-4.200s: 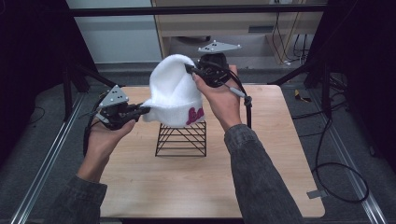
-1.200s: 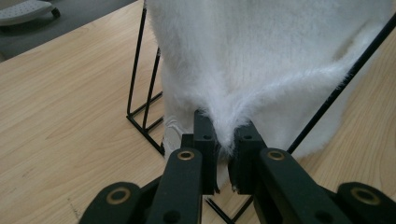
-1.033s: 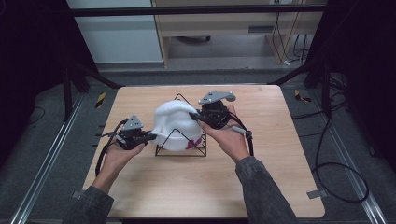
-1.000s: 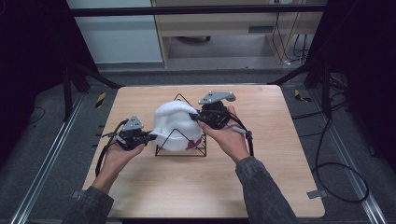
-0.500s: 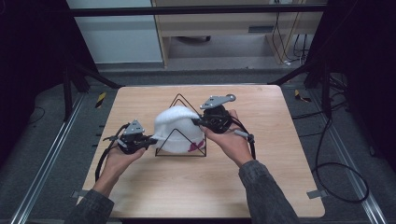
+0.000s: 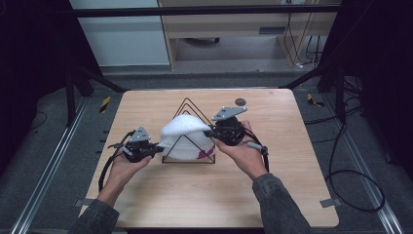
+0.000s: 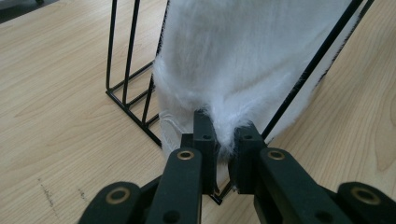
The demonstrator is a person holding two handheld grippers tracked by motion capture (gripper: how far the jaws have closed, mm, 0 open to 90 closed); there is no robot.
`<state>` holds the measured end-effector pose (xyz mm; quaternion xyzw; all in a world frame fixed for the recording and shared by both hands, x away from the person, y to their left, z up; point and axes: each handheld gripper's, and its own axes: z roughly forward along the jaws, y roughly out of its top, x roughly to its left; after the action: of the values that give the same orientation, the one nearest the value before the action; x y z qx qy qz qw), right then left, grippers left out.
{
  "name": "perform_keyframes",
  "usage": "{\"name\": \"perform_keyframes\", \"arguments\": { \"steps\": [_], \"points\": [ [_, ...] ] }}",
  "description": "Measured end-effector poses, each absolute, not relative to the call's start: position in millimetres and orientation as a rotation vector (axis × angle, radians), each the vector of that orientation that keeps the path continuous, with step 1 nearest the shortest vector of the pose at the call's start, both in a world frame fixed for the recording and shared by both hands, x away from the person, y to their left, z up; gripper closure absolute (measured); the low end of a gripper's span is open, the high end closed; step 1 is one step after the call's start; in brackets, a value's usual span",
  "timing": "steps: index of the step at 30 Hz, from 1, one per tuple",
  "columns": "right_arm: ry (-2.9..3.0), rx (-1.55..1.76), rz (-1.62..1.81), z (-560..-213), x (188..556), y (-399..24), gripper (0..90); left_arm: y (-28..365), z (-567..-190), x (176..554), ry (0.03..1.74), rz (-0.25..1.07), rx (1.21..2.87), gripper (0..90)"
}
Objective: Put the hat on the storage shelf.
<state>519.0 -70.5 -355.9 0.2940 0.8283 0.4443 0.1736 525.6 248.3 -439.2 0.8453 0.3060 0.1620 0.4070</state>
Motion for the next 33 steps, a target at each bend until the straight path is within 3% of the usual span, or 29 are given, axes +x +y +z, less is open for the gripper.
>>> {"name": "perform_keyframes", "arguments": {
  "steps": [25,33],
  "points": [
    [2.364,0.858,1.211,-369.1,518.8,-72.3,69.5,251.9,-455.0,523.7,0.797,0.414,2.148,82.4],
    [2.360,0.885,1.210,-372.7,517.2,-75.7,60.3,252.6,-459.3,523.8,0.807,0.402,2.159,82.2]
  ]
}}
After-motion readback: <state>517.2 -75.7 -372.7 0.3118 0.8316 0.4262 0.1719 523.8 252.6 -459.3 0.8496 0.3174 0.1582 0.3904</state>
